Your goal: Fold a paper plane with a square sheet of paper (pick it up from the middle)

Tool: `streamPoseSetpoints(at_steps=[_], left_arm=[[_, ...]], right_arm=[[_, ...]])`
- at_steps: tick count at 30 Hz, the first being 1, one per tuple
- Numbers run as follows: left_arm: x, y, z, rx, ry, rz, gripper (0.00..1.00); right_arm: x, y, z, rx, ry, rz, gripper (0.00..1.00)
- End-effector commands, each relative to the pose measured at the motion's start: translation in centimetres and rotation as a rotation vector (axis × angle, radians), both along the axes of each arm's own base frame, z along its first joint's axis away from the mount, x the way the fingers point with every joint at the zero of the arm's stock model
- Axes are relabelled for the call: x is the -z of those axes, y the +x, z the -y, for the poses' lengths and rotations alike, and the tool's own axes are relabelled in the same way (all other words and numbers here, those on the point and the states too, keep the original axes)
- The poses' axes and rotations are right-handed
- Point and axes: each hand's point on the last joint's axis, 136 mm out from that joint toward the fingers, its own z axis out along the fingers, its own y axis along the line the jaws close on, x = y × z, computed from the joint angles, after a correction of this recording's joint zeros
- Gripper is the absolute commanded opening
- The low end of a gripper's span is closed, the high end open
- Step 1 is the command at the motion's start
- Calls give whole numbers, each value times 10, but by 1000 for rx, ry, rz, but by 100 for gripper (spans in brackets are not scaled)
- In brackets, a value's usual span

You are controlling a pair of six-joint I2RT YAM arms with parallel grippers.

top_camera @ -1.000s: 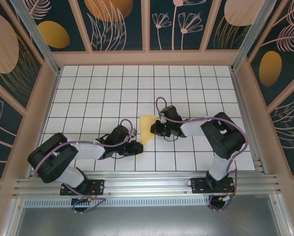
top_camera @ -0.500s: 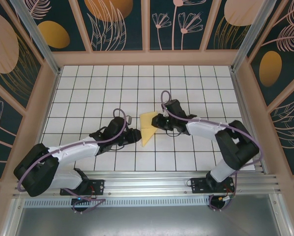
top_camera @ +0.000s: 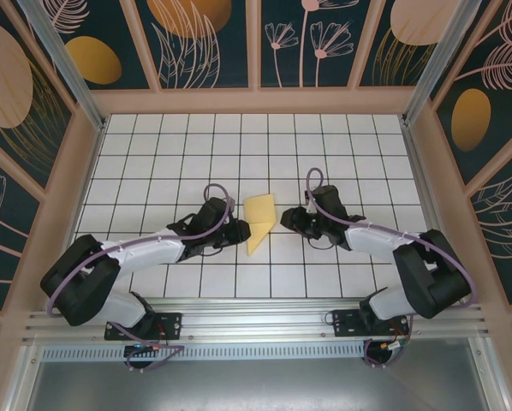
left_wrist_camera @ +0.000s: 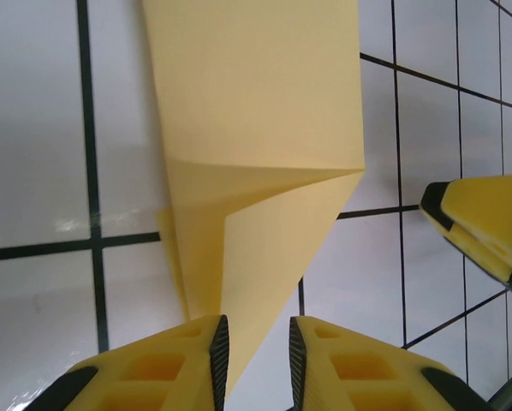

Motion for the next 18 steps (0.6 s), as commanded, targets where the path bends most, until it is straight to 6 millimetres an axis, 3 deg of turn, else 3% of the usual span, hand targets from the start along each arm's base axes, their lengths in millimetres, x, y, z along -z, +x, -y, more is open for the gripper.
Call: streamPoseSetpoints(at_steps=[1,7,18], left_arm=[[-2,13,6,-1,12,10,26],[6,20,13,-5,13,-12,22],[31,25,9,-43,72,-53,18]], right_arm=[[-13,5,-19,-62,108,32,45],[-6,9,-32,-122,147,20,48],[-18,8,-55,-328,185,146,48]])
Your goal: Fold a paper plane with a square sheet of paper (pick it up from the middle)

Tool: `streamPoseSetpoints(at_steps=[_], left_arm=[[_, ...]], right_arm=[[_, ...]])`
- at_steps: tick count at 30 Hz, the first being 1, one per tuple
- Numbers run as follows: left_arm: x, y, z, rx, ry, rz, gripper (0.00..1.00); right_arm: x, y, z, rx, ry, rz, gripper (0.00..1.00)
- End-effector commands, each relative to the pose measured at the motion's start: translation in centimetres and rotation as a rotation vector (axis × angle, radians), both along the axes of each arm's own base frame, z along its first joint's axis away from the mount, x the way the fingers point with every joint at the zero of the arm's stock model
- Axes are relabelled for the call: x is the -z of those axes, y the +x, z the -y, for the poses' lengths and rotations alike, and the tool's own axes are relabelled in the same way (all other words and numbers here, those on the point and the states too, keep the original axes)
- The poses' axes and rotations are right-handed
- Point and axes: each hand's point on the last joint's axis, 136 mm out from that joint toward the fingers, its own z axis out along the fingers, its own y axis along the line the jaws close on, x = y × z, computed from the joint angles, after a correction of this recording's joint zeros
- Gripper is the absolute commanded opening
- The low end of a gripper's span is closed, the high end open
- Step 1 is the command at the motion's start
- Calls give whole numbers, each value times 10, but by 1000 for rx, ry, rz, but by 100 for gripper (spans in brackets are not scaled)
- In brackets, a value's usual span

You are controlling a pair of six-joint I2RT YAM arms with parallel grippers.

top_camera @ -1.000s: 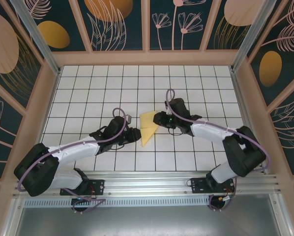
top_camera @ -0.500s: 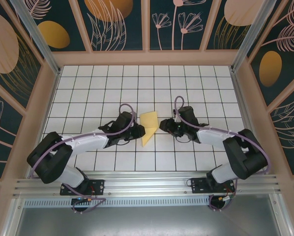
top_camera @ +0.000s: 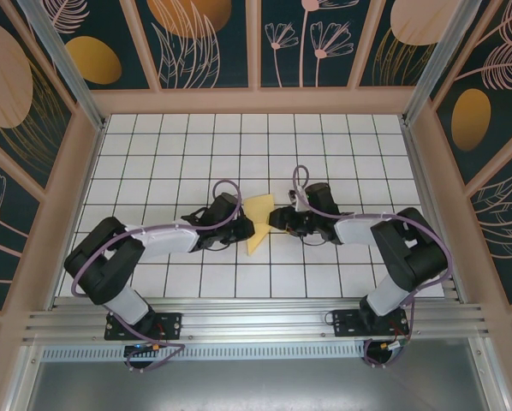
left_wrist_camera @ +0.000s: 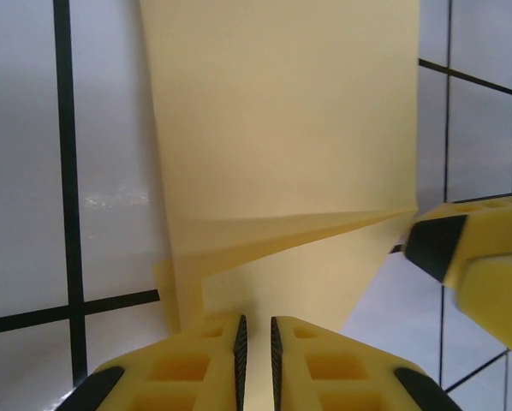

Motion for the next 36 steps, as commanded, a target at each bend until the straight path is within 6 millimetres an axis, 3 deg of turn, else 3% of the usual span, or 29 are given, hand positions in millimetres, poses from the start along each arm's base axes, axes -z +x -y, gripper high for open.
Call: streamPoseSetpoints(at_steps=[1,10,21,27,36], left_arm=[[2,11,-2,-37,16,5,18],[6,12,-6,-66,27,3,18],[12,8,-6,-65,18,-17,18],[8,6,-4,-66,-21,-8,18],[19,-6,-8,-45,-24,-45,18]], right_arm=[[-19,7,-15,-112,36,126,48],[-6,6,-25,-212,-30,106,46],[-39,26,20,110,-101,171,53],[-16,31,27,186,-175,46,53],[-9,34,33,269,-222,-27,53]])
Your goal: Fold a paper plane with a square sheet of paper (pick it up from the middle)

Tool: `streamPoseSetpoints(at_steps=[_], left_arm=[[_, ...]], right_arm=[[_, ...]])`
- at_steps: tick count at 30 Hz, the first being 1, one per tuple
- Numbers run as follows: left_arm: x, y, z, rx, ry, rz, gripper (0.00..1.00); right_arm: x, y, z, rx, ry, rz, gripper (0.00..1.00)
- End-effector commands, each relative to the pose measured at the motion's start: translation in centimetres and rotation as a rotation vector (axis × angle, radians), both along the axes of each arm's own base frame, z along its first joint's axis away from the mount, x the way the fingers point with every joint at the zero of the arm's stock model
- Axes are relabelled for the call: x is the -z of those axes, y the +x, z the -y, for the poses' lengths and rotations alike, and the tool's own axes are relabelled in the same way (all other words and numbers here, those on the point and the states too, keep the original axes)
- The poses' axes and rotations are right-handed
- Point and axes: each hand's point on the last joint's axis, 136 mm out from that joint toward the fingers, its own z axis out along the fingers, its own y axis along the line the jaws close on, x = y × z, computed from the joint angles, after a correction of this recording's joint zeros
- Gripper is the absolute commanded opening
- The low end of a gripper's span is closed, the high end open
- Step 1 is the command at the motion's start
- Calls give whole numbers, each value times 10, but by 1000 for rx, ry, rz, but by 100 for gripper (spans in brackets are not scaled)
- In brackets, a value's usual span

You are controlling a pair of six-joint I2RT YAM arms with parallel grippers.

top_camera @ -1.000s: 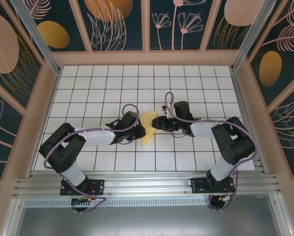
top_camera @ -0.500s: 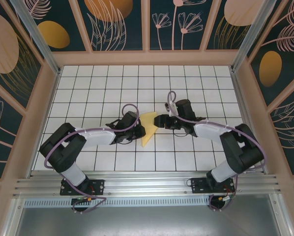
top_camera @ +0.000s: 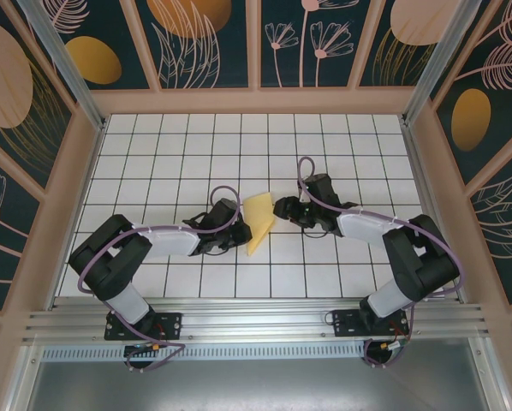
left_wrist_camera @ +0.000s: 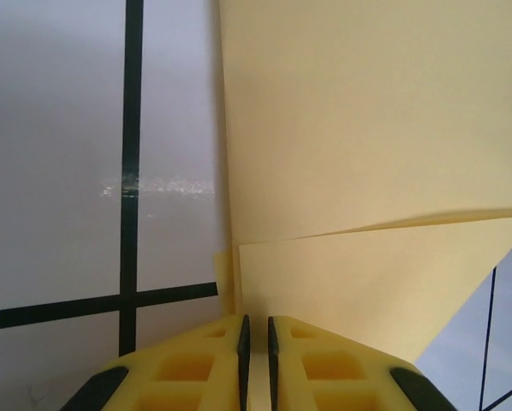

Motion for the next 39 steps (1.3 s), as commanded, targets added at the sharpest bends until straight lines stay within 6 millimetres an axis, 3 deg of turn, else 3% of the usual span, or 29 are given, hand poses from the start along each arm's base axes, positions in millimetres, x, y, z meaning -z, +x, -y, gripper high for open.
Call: streamPoseSetpoints(at_steps=[1,12,21,27,39], left_arm=[[-1,-2,0,-2,-27,-11,18],[4,-5,1,3,-42,-27,19],[7,-6,2,14,-41,-34,19],[5,-3,5,23,-37,-27,19],[6,6,2,-7,8,-10,19]], right_arm=[[-1,2,3,59,-18,-38,54],[-1,0,12,70,-62,-47,55],[4,4,1,38,-44,-81,55],[14,-1,-3,14,-29,-98,55],[14,-13,-27,-144,84,-91,58]])
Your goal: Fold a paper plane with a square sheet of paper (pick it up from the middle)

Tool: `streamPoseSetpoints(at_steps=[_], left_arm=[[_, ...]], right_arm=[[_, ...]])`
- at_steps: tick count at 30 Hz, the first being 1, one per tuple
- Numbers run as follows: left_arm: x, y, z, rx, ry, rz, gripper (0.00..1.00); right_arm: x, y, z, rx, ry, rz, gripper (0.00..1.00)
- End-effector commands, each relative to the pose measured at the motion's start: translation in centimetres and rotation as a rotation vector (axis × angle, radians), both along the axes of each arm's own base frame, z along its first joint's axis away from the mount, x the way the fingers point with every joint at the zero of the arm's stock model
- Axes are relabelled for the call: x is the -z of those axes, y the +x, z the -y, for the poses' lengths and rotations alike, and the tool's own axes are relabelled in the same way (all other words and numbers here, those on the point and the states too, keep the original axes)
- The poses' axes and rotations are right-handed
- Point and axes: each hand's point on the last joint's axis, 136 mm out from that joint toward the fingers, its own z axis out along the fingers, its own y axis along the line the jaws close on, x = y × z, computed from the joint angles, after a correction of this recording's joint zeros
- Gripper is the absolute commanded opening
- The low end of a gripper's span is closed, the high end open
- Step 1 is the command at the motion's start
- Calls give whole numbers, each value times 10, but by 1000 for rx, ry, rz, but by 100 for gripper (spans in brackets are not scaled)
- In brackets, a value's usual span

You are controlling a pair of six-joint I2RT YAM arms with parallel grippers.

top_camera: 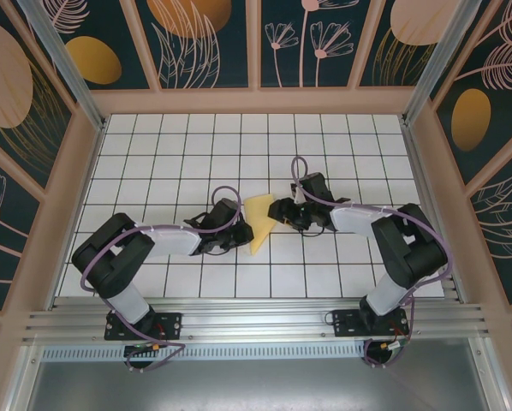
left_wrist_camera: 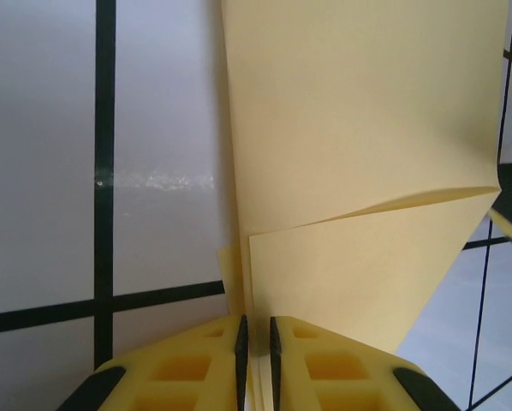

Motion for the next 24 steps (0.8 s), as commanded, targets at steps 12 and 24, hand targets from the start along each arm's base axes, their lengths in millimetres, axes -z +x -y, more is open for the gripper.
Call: streamPoseSetpoints(at_steps=[12,24], left_arm=[[3,7,-2,-9,31,2,19],[-6,9,-7,-16,48,27,20]], right_arm=[[-9,1,-35,-192,114,60,55],[1,-10,-40,-384,83,113,31]])
